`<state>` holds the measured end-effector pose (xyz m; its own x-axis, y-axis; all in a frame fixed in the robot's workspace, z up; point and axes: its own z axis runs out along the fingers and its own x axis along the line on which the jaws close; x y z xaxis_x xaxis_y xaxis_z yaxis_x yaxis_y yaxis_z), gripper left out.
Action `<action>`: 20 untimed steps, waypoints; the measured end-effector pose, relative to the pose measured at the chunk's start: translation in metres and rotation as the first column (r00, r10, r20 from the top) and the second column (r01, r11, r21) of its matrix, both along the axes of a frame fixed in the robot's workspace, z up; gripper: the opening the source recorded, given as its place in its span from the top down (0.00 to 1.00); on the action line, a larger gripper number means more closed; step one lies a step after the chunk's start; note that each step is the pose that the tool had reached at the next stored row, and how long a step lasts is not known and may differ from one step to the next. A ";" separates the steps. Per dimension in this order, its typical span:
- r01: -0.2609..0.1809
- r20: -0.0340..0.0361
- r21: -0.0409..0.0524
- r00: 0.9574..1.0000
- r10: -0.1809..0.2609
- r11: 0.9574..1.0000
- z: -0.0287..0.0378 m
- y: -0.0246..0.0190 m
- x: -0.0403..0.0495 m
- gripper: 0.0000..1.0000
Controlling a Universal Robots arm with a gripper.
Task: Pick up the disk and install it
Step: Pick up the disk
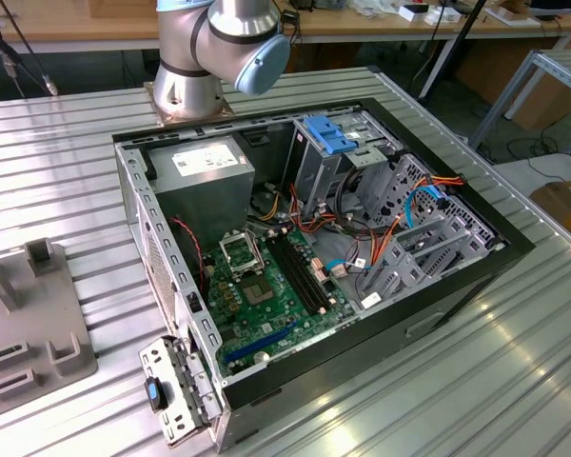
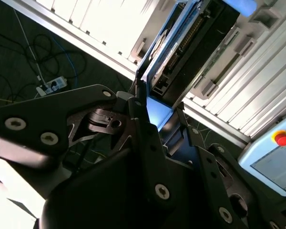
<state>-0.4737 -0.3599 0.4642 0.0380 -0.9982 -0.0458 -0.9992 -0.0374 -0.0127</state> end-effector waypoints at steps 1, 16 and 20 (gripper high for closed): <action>0.000 0.000 0.000 1.000 0.000 1.000 0.0025 0.0000 0.0000 0.64; 0.000 0.000 0.000 1.000 0.000 1.000 0.0268 0.0000 0.0000 0.64; 0.000 0.000 0.000 1.000 0.000 1.000 0.0313 0.0000 0.0000 0.64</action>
<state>-0.4737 -0.3599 0.4954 0.0380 -0.9982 -0.0458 -0.9992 -0.0374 -0.0128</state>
